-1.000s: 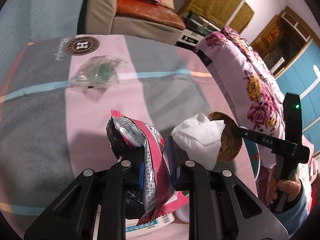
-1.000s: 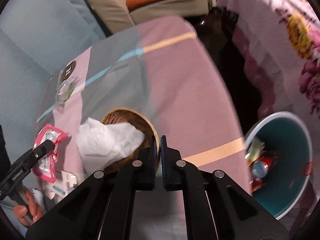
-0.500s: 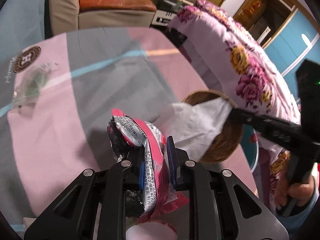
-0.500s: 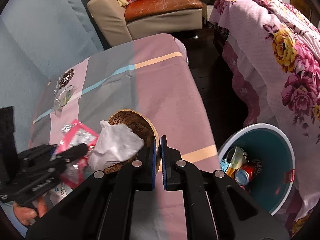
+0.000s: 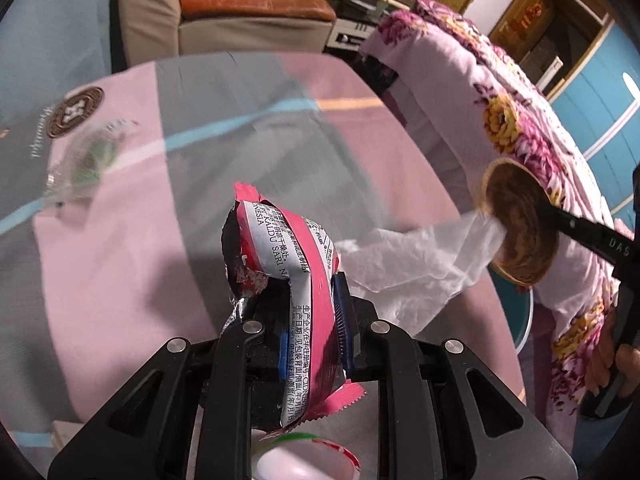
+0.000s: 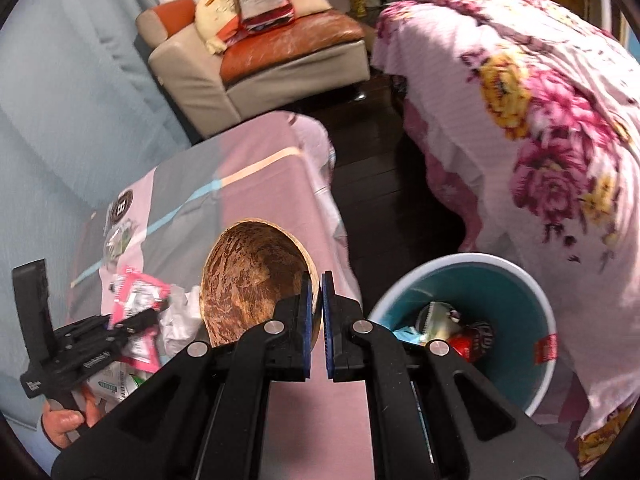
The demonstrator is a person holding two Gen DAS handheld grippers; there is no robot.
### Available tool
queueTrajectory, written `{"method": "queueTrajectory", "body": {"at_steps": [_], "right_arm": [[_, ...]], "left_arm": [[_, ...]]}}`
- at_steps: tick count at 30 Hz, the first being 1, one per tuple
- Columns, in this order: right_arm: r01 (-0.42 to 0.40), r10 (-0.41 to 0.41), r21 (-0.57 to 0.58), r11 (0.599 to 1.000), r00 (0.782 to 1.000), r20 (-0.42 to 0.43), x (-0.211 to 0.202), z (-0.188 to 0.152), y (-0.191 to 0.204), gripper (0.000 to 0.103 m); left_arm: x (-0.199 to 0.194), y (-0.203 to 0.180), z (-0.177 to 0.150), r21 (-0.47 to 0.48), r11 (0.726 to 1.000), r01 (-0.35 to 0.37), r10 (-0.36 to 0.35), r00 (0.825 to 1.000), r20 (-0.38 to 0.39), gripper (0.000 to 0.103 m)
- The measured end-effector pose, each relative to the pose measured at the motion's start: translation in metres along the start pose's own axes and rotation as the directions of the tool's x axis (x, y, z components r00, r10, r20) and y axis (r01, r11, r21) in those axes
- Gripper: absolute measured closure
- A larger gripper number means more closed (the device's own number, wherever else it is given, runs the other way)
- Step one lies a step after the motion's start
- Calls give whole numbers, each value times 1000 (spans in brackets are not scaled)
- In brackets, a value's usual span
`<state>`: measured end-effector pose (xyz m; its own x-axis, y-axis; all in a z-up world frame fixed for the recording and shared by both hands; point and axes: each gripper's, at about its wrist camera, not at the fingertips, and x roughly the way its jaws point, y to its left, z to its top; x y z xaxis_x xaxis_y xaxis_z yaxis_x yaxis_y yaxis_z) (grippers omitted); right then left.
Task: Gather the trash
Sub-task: 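Carry the wrapper and bowl over the wastebasket and open both grippers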
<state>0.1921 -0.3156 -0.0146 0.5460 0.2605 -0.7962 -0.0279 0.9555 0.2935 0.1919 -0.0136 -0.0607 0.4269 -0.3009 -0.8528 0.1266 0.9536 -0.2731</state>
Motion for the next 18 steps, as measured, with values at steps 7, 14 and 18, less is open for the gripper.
{"method": "queueTrajectory", "body": {"at_steps": [7,14,18], "right_arm": [[0,-4,65,998,998,55,-34,-10,-41,98],[43,-53,134,990,996,75,-62,-34,-97,98],[72,-87,185,980,994,73,-74,-49,-129,98]], "left_arm": [[-26,-41,6,55,998,12,-14,999,43,84],[-6,-132,-1,204,975,87,-87,996,-9,84],[17,-187,-12,283,950,130,-117,991,-63,84]]}}
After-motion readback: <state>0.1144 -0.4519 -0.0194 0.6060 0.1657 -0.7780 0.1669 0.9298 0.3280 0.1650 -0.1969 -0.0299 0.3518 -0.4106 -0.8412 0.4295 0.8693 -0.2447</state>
